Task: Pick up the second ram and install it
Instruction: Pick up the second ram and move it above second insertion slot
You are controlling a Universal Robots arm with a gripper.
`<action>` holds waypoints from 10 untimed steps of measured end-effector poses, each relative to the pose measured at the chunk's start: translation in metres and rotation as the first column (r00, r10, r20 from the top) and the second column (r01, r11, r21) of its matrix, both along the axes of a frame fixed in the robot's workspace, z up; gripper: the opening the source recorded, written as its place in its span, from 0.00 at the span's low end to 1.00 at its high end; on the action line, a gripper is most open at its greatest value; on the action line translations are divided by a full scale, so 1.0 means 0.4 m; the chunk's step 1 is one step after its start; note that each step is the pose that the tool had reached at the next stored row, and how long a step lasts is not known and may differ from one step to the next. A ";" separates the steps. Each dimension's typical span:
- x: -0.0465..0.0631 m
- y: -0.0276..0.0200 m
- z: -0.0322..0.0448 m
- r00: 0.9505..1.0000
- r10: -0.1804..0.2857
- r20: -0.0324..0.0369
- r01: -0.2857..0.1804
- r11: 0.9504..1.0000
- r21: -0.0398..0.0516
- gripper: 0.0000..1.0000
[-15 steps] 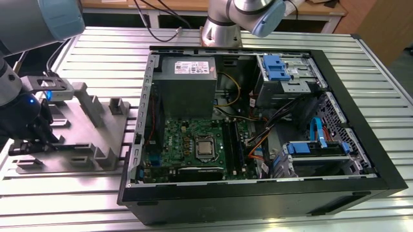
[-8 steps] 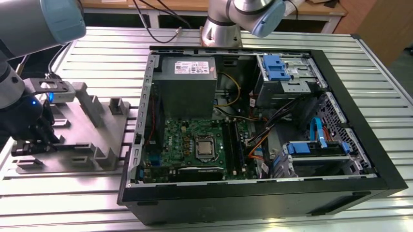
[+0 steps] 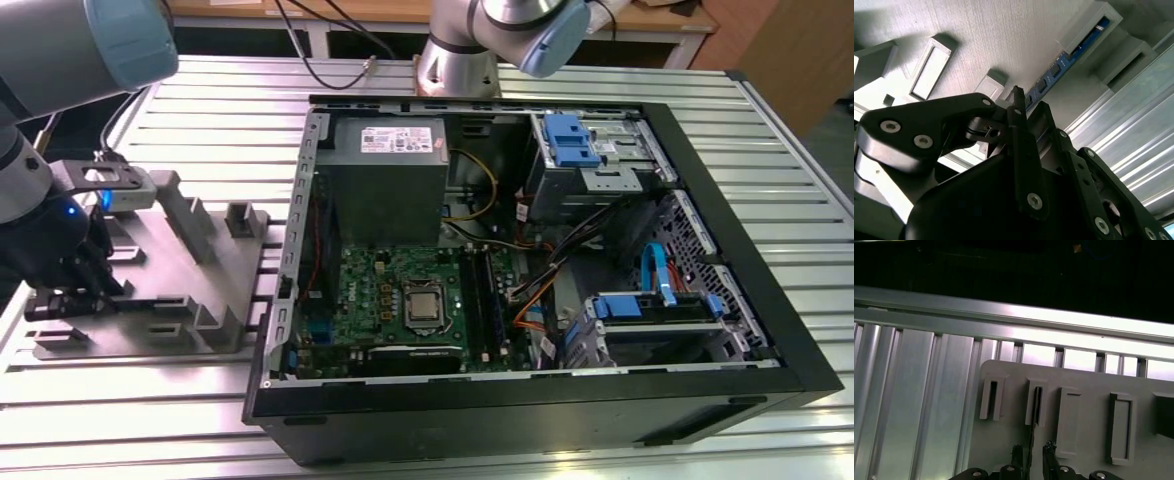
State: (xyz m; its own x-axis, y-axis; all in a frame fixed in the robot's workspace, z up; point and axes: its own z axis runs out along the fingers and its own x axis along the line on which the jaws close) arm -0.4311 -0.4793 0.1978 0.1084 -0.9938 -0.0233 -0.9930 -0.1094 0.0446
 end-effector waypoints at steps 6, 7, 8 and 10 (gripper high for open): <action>0.000 0.000 0.000 1.000 0.000 0.000 0.000 1.000 0.000 0.30; 0.000 0.000 0.000 1.000 0.000 0.000 0.000 1.000 0.000 0.30; 0.000 0.000 0.000 1.000 0.000 0.000 0.000 1.000 0.000 0.29; 0.000 0.000 0.000 1.000 0.000 0.000 0.000 1.000 0.000 0.29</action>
State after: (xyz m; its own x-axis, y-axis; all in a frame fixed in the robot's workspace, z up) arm -0.4311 -0.4792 0.1978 0.1085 -0.9938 -0.0233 -0.9930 -0.1095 0.0446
